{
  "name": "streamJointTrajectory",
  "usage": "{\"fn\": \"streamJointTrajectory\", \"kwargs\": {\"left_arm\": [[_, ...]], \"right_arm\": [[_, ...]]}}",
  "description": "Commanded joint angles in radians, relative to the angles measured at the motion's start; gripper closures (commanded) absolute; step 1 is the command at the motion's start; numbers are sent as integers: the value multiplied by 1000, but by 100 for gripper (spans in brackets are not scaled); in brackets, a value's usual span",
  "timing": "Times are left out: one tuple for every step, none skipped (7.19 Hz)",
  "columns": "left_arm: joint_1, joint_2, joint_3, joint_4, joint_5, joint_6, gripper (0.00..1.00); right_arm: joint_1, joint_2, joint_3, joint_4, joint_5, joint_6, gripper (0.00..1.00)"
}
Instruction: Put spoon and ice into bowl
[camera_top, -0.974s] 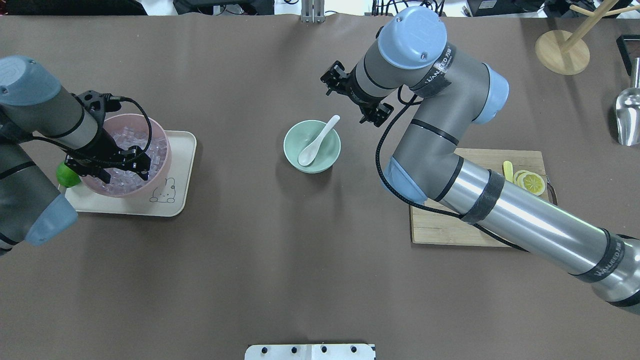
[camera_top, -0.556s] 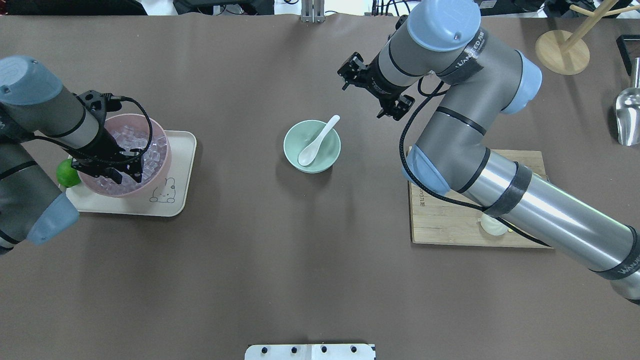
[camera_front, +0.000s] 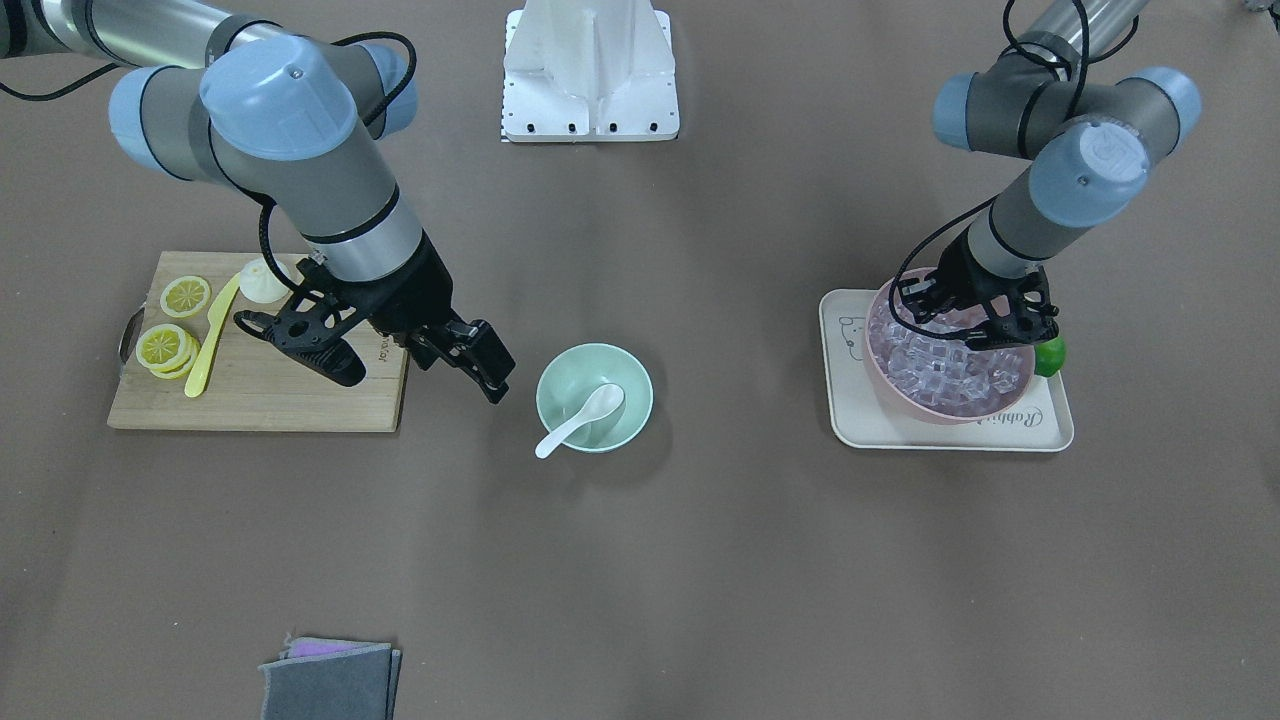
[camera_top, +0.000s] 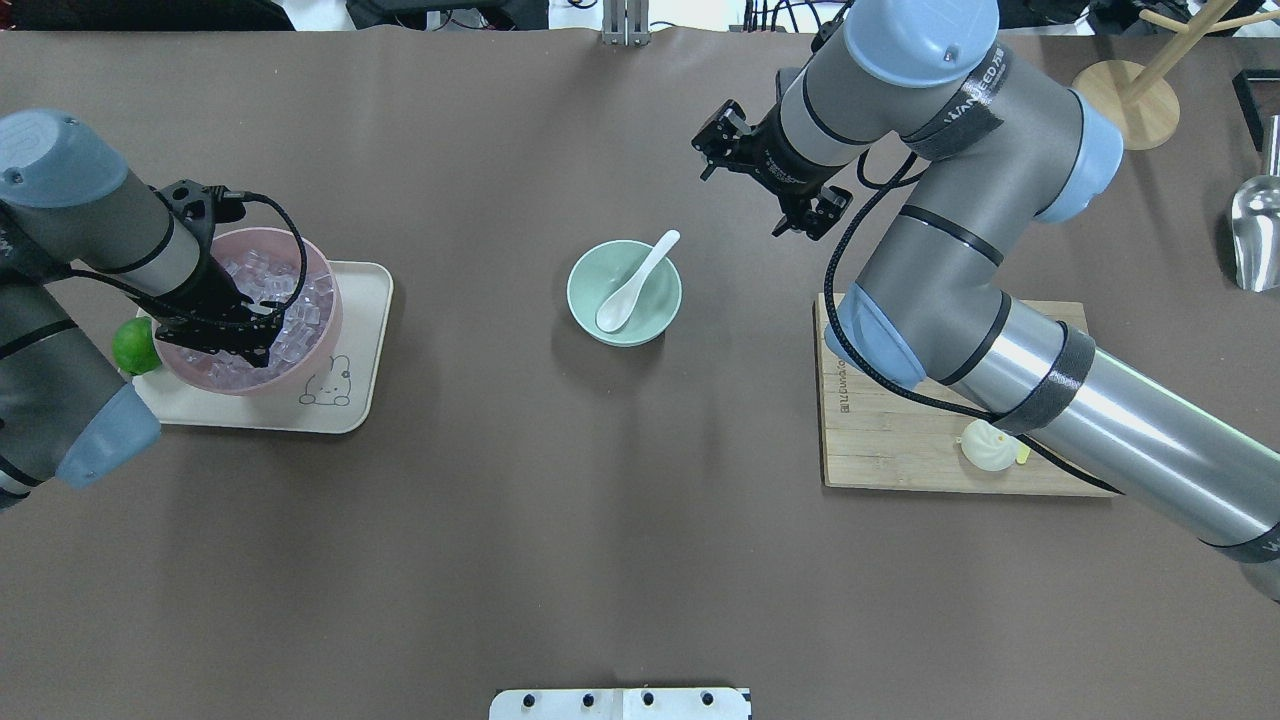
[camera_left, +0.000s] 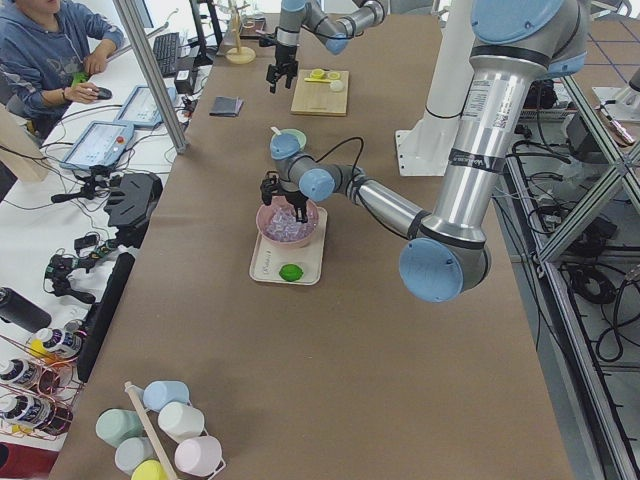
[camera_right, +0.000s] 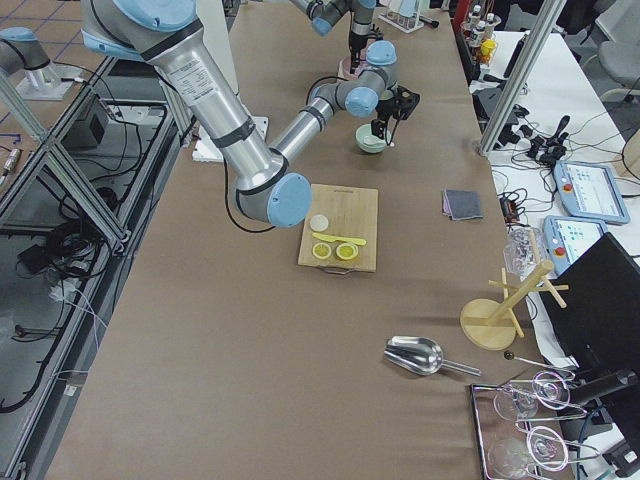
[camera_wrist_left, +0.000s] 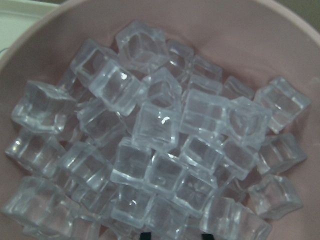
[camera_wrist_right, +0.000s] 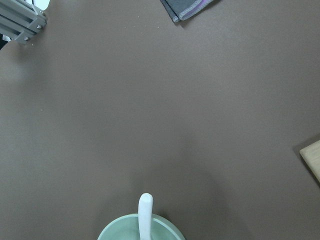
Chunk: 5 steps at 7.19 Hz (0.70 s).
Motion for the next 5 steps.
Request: {"fn": "streamJointTrajectory", "kwargs": {"left_arm": [[-1,-6,-3,2,-2,4,100],[-2,-6,-10,8,0,8,43],[-5,-6,-14,10,0,6,35],[-8,-5,-24,22,0,-2,31],[-10,-3,-26,29,3,-6,28]], "right_arm": [[10,-9,5,0,9,0,0],[12,-15,10,-2,12,-2,0],[16,-17,10,-2,12,0,0],[18,-21,11,-2,12,-2,0],[19,-21,11,-2,12,-2,0]]}}
